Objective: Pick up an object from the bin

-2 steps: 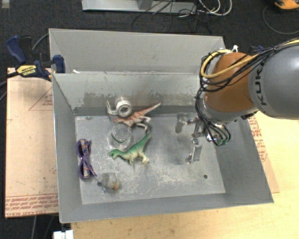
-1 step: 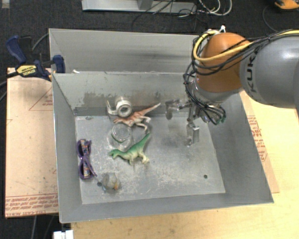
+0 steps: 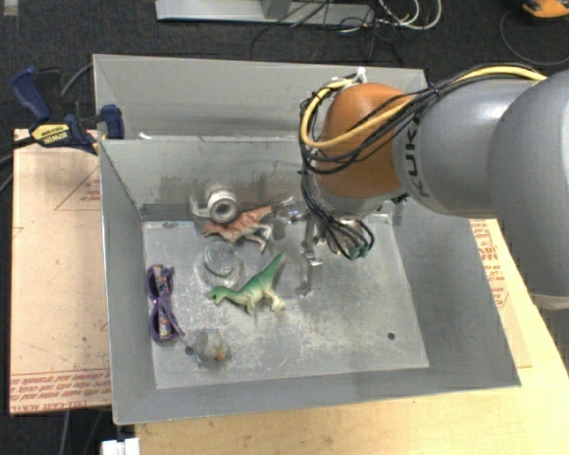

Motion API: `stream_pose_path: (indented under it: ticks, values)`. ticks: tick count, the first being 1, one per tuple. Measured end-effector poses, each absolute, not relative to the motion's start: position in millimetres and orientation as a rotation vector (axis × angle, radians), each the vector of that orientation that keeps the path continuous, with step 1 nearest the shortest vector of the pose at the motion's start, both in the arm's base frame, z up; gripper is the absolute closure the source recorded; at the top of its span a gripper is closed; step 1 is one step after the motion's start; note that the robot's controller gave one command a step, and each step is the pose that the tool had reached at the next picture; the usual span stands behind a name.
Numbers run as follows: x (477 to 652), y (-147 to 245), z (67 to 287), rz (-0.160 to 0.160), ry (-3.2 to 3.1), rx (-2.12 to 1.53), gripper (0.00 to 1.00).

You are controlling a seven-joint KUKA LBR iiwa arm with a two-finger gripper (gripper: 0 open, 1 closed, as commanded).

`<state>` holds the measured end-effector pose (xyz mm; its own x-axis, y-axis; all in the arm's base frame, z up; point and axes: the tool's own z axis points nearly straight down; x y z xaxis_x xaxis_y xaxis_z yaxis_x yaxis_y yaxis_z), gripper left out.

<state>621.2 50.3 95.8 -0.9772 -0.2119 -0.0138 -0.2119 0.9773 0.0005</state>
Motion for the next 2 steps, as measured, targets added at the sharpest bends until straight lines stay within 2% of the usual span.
stream_pose_path:
  ticks: [1, 2]
  values:
    - [634.1, 17, 93, 0.000, 3.071, -0.555, 0.00]
    - [643.3, 107, 79, 0.002, 3.091, -0.433, 0.00]
